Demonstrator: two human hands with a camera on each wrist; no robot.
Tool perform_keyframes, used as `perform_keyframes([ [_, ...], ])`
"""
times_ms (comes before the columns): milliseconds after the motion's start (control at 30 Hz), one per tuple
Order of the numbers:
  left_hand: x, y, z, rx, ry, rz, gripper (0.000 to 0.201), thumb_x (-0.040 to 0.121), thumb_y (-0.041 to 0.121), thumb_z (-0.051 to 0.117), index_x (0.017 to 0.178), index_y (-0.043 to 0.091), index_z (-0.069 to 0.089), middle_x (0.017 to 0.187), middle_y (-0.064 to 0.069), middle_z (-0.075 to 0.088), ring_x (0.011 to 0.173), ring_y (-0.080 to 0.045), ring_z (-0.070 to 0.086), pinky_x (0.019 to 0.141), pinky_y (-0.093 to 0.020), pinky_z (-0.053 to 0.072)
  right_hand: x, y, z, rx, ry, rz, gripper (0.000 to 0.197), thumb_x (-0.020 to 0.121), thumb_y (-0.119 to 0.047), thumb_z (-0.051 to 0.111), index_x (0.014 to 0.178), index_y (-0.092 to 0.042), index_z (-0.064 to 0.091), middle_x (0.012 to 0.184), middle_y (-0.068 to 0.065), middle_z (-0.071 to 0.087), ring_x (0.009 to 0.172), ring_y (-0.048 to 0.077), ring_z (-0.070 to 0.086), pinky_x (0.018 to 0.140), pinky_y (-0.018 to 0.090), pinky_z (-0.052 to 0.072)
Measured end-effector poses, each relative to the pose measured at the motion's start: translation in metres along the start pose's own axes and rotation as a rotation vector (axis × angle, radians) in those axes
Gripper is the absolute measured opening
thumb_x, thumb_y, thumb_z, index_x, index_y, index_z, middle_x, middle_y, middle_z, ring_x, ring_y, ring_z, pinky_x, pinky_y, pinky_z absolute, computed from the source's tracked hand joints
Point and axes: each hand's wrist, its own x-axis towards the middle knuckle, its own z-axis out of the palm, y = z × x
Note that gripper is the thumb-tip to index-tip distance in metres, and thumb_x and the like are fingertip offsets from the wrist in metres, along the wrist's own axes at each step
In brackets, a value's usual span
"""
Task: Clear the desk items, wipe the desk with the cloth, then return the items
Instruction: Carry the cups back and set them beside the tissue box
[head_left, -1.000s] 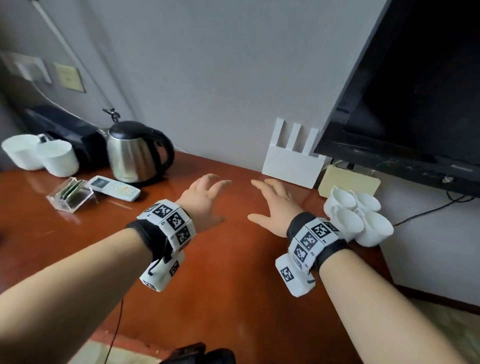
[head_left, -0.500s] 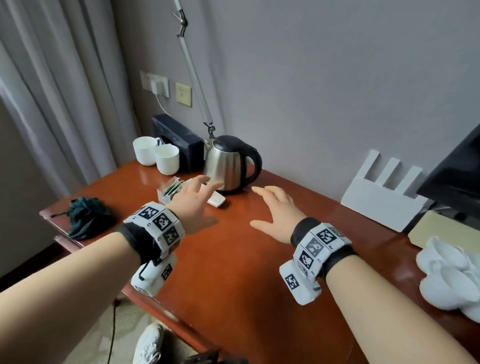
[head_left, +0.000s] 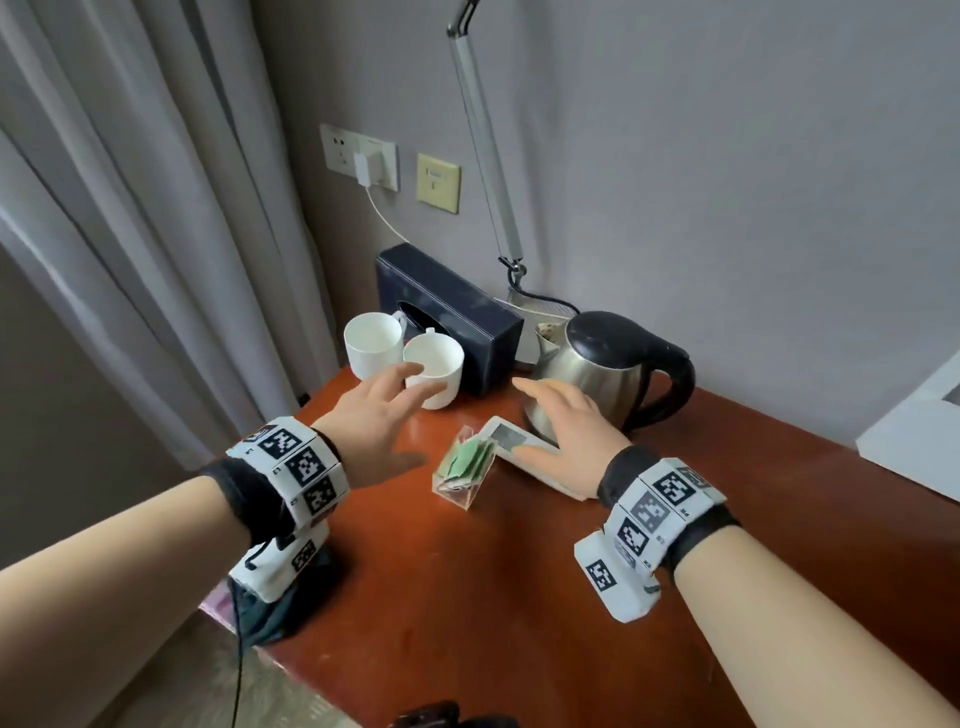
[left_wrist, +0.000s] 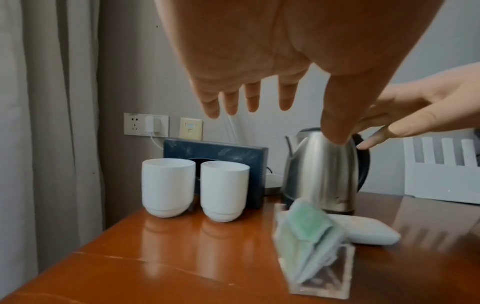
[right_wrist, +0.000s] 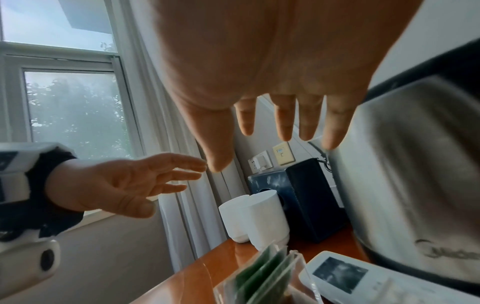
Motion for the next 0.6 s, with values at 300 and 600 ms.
perform_keyframes([
  [300,0.065,-0.103,-0.004,0.032,-0.092,-0.091,0.086,0.082,0.037,0.067,0.148,0.030,0.013,0.157,-0.005,-0.001,0.145,-0.024,0.007,0.116,-0.038,0.018,0.094,-0.038,0.027,-0.019,-0.071,0.052,0.068,0.090,-0.035,0.055,0.146,-0.031,0.017,0.151,-0.001,0.016,0.134,0.025,0.031,0.108,0.034,0.032],
  [600,0.135,-0.130,0.004,-0.022,-0.197,-0.137,0.092,0.081,0.037,0.068,0.148,0.038,0.005,0.158,-0.004,-0.011,0.146,-0.028,0.003,0.115,-0.041,0.021,0.164,-0.060,0.043,-0.110,-0.131,0.170,0.077,0.087,-0.043,0.057,0.147,-0.037,0.009,0.157,-0.001,-0.003,0.131,0.033,0.035,0.102,0.041,0.039],
])
